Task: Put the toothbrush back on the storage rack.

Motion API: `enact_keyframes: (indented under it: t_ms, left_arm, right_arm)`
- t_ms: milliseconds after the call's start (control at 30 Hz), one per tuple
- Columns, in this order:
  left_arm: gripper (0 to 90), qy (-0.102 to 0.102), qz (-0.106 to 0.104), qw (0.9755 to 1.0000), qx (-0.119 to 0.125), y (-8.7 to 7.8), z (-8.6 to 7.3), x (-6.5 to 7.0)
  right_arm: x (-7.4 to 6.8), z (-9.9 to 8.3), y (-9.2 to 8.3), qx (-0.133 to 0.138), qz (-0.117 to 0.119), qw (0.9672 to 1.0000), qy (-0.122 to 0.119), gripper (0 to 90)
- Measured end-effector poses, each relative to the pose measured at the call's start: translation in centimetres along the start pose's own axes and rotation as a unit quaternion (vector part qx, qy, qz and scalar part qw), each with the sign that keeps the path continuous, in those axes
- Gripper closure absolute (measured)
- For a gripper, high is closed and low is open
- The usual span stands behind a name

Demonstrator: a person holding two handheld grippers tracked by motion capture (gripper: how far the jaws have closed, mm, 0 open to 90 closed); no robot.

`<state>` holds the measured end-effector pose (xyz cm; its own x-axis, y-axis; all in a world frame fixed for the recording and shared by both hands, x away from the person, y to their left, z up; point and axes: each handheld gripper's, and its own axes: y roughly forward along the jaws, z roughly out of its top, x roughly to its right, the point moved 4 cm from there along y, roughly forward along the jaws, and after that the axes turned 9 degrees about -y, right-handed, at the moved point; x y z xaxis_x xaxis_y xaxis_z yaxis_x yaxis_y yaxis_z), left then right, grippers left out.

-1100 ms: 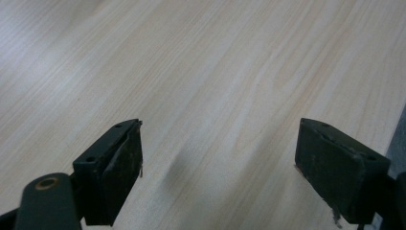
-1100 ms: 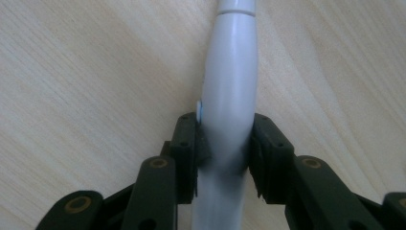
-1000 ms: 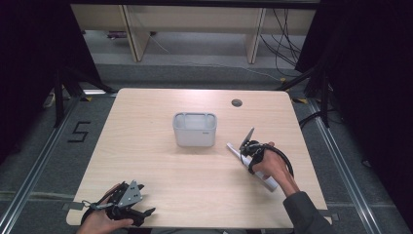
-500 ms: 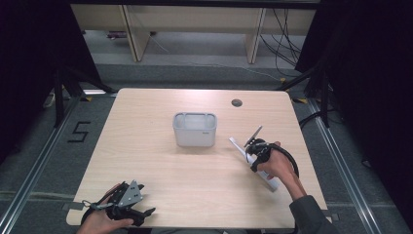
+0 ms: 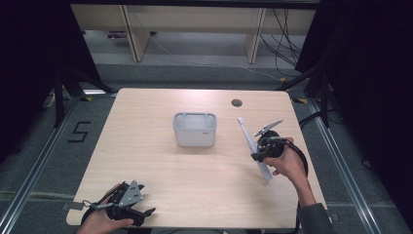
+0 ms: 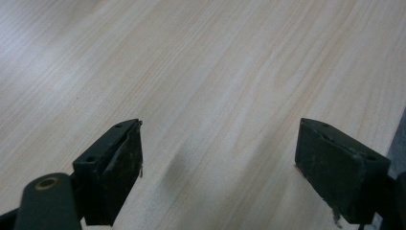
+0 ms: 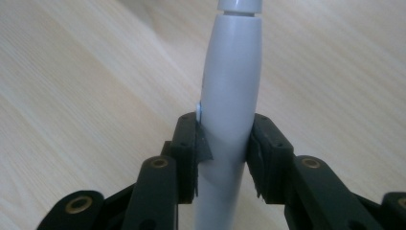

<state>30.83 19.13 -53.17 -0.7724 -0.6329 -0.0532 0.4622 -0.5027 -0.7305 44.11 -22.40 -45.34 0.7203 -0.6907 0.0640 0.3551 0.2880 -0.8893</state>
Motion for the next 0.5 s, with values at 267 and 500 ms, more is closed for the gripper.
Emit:
enact_keyframes:
  t_ms: [267,500]
  left_arm:
    - [16.3,0.001,0.0,1.0,0.002,0.0,0.0,0.0]
    - [16.3,0.004,0.003,1.0,0.003,0.0,0.1,-0.1]
  right_arm:
    - [0.7,0.8,-2.3,0.09,-0.01,0.9959,-0.007,66.5]
    - [1.0,1.5,-3.0,0.146,-0.021,0.989,-0.002,66.5]
